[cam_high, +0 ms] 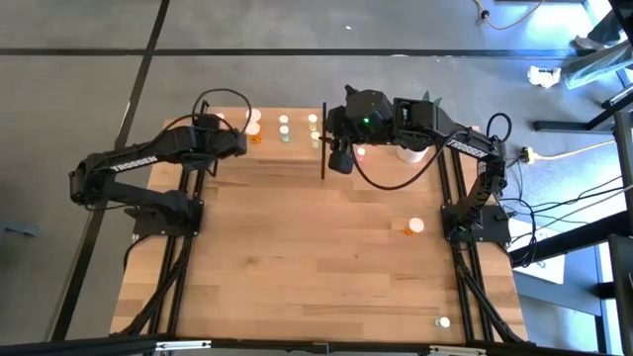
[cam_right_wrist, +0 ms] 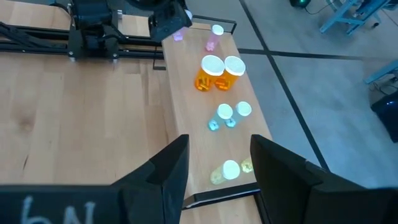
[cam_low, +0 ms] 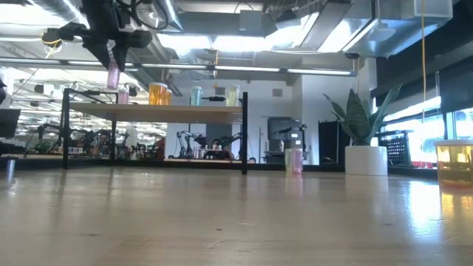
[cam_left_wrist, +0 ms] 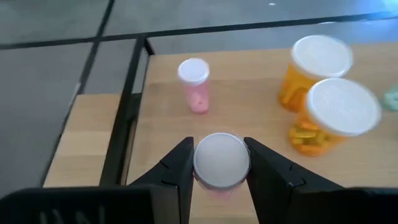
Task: Pick and place medicine bottles onto shelf by color
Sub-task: Put the bottom pink pill bottle on the shelf aligned with the other pink pill bottle
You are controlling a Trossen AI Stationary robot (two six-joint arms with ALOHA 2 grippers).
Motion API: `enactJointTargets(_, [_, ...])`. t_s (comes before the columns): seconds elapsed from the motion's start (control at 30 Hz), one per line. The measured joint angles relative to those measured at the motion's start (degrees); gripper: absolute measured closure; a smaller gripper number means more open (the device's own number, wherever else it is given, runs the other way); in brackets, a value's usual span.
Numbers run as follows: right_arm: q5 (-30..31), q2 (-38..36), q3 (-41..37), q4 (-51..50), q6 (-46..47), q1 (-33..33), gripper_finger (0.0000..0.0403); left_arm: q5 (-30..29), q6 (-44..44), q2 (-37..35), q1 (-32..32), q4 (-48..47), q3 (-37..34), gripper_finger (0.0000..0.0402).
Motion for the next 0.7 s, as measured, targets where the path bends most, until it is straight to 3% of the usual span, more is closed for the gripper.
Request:
enactJointTargets(0.23, [-0.02,0.0,0.0,-0.02,0.04,0.02,0.0231,3.39,6.33,-4.17,3.68,2.95,-0.75,0.0289])
enactJointTargets(0.43, [-0.04,0.0,0.0,-0.02,0.17,0.02,0.0231,7.89,13.43,-9.69,6.23,16.58,-9.6,0.0289])
enactJointTargets(0.7, [-0.04,0.0,0.0,-0.02,0.22,0.04,0.0231,6.53,20.26,-11.0,7.35,21.23,-12.39,0.0289])
